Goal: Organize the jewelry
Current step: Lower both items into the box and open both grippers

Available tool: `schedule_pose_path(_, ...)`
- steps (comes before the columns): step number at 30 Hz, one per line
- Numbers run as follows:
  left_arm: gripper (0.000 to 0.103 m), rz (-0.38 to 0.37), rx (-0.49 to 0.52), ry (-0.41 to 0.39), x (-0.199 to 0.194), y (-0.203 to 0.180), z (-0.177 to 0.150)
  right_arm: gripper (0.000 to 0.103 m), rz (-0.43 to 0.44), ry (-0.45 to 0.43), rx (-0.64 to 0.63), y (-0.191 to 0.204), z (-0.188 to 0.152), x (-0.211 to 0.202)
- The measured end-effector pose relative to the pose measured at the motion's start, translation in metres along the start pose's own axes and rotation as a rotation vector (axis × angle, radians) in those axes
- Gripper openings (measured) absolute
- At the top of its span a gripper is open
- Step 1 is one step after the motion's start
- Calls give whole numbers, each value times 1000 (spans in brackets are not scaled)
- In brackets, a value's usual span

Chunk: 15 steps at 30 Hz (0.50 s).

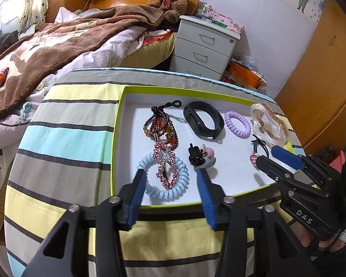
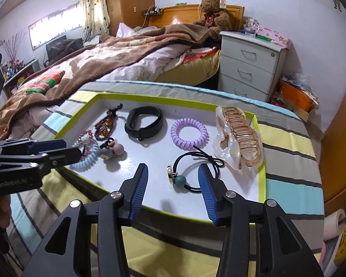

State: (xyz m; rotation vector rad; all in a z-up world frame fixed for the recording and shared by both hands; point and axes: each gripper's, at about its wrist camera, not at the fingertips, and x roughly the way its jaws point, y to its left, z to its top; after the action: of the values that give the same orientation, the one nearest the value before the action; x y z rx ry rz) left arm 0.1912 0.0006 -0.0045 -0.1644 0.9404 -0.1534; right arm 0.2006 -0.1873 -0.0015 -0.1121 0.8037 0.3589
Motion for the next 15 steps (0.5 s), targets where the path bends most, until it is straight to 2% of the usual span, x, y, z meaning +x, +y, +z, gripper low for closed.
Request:
schedule_pose_path(7,53,58,50,-46,-16,-13,-10,47,-23,-75,80,-2,-11,-33)
schedule_pose_path(15,53,130,93,-113,-32,-25,-26,48,-62,-91,143,1,-31,-52)
